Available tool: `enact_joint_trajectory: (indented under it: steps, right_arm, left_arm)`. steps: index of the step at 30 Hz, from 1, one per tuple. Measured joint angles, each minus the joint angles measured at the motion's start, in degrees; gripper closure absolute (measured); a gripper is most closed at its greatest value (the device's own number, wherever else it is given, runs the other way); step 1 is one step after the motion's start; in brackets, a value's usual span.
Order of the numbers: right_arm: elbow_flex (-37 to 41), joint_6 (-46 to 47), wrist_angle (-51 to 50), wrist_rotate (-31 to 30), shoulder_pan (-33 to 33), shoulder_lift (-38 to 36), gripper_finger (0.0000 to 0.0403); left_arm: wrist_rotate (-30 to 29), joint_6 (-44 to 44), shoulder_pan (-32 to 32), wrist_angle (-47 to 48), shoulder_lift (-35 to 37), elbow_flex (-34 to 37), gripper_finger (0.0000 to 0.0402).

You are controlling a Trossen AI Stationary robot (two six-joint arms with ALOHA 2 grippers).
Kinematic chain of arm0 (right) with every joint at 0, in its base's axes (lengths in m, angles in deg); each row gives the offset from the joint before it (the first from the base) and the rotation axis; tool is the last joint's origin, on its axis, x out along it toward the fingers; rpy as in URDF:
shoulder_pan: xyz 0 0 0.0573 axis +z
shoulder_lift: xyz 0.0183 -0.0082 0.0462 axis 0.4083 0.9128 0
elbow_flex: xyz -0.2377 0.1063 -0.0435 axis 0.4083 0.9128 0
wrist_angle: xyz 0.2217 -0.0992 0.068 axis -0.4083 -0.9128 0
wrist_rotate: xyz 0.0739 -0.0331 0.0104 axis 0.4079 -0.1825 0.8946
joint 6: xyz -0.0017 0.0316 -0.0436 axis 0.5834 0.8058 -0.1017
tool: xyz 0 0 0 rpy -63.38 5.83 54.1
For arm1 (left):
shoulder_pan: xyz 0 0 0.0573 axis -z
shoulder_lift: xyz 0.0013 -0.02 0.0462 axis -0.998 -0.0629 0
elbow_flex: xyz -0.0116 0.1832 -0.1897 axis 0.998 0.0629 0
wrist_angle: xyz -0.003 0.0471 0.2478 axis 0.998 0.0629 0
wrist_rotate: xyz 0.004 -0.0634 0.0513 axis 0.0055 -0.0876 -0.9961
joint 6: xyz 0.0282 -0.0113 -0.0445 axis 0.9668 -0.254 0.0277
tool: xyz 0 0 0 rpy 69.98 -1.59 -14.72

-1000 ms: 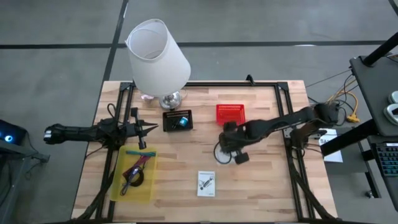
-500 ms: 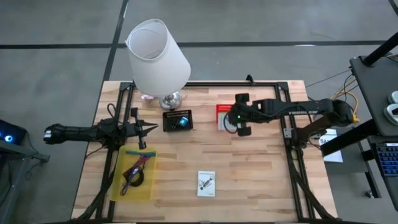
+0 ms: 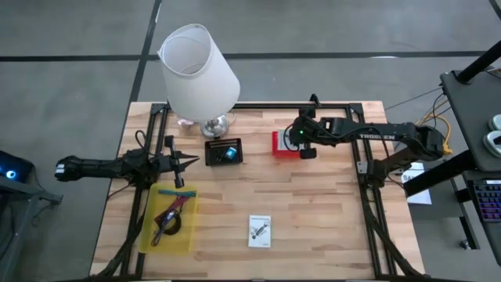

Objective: Pick and place items into bin
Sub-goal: Put the right card reader box into the red bin

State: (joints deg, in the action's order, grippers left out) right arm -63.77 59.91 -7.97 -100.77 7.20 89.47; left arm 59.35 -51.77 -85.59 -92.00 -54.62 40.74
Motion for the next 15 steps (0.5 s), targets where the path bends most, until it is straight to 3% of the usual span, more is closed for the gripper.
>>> enact_joint_trajectory:
  steps: [15]
  right_arm:
    - [2.62,-2.30,5.30,-0.11,-2.34,0.00,0.0384]
  left_arm:
    - [-0.02,-0.02,-0.02,-0.02,-0.03,0.00,0.0393]
